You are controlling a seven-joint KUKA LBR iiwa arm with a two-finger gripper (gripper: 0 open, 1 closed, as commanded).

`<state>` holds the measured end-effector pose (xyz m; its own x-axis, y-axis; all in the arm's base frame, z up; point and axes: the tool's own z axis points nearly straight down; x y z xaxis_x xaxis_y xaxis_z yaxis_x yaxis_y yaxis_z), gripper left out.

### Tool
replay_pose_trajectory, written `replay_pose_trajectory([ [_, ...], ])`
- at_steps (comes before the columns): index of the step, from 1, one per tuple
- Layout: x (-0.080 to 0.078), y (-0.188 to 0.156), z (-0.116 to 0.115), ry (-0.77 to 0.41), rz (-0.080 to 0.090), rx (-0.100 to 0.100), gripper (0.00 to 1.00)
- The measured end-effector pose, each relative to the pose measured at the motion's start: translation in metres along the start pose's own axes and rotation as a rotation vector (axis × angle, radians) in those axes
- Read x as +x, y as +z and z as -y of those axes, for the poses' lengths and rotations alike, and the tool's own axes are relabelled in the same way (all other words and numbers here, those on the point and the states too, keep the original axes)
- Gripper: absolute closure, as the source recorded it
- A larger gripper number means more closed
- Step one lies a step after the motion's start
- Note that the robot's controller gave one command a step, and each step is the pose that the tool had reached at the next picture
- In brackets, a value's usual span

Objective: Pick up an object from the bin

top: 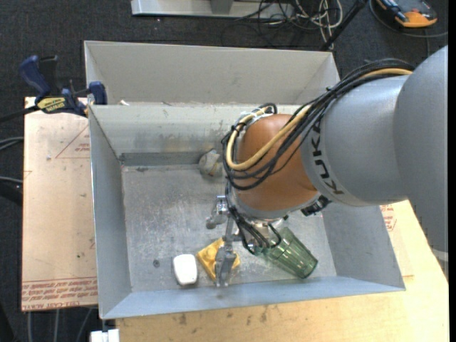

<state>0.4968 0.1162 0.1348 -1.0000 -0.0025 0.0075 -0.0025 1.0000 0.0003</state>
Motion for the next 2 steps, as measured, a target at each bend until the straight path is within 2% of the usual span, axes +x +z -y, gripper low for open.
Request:
replay_pose_trajectory([
  [1,-0.002,-0.003,0.000,0.003,0.006,-0.001,0.00],
  [2,-0.023,0.059,0.038,-0.247,0.010,-0.002,1.00],
])
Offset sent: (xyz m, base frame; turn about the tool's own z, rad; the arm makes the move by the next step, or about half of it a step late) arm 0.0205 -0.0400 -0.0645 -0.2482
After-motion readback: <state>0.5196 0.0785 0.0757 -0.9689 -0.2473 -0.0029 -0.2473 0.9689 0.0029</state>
